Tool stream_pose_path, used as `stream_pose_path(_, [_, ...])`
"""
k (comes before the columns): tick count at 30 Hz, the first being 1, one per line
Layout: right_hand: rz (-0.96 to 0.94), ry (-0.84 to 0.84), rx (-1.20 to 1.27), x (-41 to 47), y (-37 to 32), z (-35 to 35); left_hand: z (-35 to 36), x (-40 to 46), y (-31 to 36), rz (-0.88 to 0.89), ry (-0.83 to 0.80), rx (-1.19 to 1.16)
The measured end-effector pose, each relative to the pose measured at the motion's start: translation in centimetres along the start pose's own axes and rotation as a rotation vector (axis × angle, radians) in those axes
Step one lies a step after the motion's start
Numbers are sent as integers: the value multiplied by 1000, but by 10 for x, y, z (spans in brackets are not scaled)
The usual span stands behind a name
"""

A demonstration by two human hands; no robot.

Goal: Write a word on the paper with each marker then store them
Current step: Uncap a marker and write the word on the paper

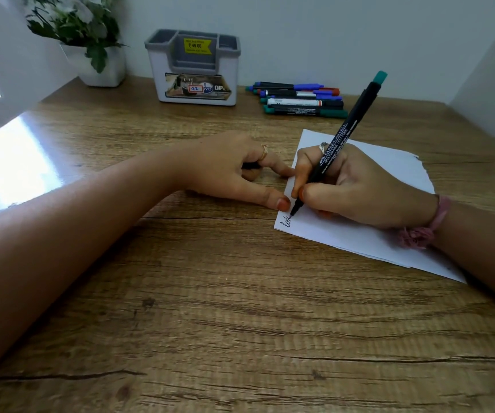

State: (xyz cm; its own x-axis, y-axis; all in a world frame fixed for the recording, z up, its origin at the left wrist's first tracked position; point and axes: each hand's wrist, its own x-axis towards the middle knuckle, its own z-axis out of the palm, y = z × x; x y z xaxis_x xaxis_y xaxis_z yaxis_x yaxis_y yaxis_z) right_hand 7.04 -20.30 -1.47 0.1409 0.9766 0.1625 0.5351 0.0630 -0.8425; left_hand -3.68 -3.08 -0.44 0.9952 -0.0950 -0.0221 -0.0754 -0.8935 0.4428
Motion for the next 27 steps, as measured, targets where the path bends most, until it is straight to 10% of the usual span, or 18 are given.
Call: stream_pose_path(27, [38, 45, 47, 1, -1, 1, 1, -1, -4, 20, 40, 1])
